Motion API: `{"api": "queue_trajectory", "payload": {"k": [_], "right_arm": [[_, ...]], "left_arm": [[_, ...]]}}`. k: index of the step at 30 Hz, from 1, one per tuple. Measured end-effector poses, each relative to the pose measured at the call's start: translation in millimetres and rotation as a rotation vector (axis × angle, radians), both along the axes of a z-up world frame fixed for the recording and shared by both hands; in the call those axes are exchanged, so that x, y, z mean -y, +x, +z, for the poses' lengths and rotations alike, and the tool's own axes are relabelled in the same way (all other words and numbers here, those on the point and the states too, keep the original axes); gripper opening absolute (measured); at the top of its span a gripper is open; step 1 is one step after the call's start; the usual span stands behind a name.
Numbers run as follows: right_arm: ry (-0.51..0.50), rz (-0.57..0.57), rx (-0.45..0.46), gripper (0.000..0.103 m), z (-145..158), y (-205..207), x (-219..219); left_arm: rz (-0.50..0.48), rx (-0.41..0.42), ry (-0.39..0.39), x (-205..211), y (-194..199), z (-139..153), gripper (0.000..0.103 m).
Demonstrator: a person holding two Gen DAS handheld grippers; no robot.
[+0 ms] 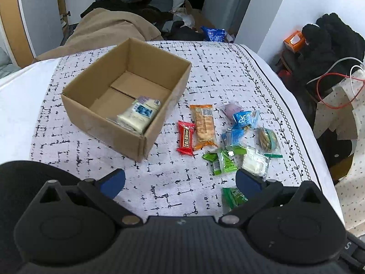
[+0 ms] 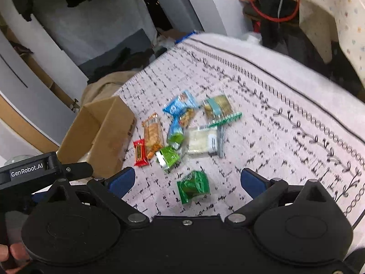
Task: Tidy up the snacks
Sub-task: 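Move the right tool to the green wrapped candy and grasp it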
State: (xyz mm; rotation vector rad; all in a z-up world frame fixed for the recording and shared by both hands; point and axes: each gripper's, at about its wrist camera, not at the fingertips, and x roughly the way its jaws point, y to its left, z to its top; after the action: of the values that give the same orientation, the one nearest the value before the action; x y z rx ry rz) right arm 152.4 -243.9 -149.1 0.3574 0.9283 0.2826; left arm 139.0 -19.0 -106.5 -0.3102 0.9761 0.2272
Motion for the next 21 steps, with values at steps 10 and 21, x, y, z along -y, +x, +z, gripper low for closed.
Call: {"api": "queue_trajectory", "payload": {"k": [10,21], "right_arm": [[0.037,0.002,-0.087,0.077,-23.2,17.1,-4.7],[0.028,0.013,-0.199,0.077,-55.6,42.6,-18.1]], "left_arm": [[0.02,-0.004,-0.073,12.0,18.4,-26.4,0.094],[0.057,-0.056,-0.146,16.2,47.6,-58.9,0.071]]}}
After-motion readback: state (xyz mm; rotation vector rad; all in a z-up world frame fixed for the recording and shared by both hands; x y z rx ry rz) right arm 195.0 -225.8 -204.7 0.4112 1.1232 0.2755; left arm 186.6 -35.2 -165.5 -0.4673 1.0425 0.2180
